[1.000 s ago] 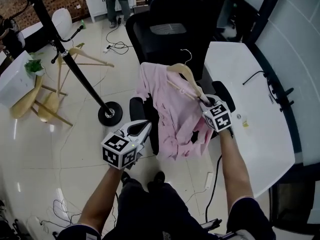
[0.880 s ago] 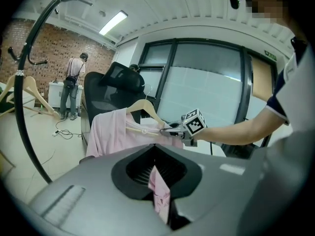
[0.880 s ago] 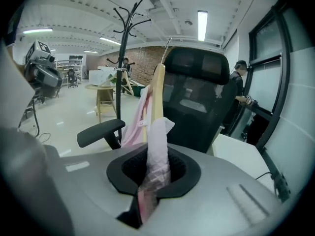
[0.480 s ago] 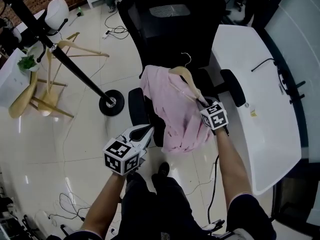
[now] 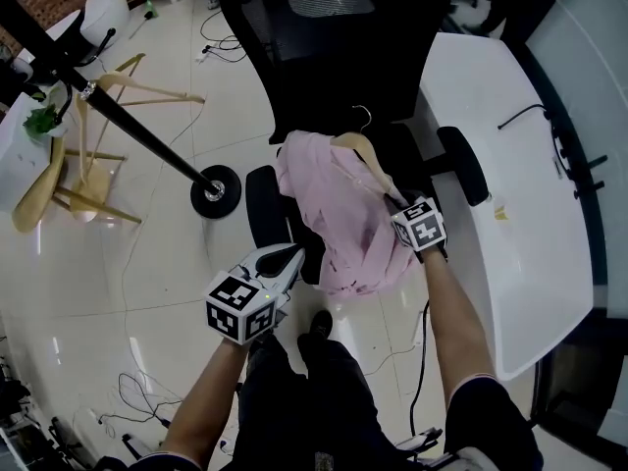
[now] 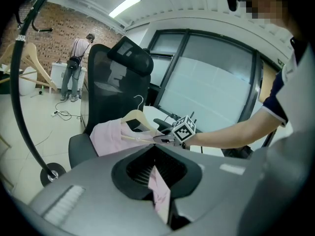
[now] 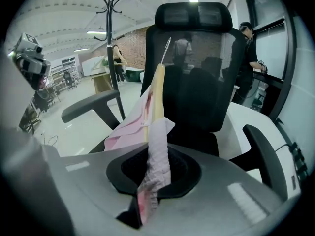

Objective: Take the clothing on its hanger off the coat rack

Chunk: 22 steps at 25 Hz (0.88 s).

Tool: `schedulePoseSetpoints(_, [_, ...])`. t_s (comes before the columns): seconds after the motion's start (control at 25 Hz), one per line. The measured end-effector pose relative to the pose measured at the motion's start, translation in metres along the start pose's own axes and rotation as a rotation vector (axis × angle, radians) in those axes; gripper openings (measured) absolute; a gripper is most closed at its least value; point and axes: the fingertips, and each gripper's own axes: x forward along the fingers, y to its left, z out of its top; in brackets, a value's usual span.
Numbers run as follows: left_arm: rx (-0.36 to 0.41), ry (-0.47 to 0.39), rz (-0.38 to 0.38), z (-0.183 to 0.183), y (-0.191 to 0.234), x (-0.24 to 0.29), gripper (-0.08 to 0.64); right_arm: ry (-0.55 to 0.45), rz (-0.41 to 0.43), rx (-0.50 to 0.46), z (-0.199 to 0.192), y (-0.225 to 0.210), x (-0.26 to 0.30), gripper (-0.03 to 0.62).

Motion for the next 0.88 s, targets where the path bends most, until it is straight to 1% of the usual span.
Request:
schedulePoseSetpoints(0.16, [-0.006,-0.002,0.001,0.001,0.0,0.004,0.012,0.06,0.001,0.039,-0.02,0.001,0.013,0.034])
schedulePoseSetpoints(0.28, [-0.009,-0.001,0.005,0.001,0.002,0.004,0.012,0.066,-0.009,0.073,-0.026,-0.001,0.017,0.042])
schedulePoseSetpoints(0.4, [-0.013,0.002,0.005,-0.001,0.004,0.003,0.012,0.026,-0.044,0.106,-0.018,-0.006,0.016,0.115])
schedulePoseSetpoints(0.52, [-0.014,-0.002,-0.003,-0.001,0.003,0.004,0.012,0.005,-0.072,0.098,-0.009,-0.011,0.01,0.142])
schedulePoseSetpoints(0.76, [-0.001,-0.015,-0.027,0.004,-0.005,0.005,0.012,-0.028,-0.09,0.108,-0.003,-0.01,-0.013,0.14])
schedulePoseSetpoints(0.88, [0.013,-0.022,-0.041,0.008,-0.01,0.005,0.012,-0.082,-0.109,0.116,0.009,-0.007,-0.032,0.105])
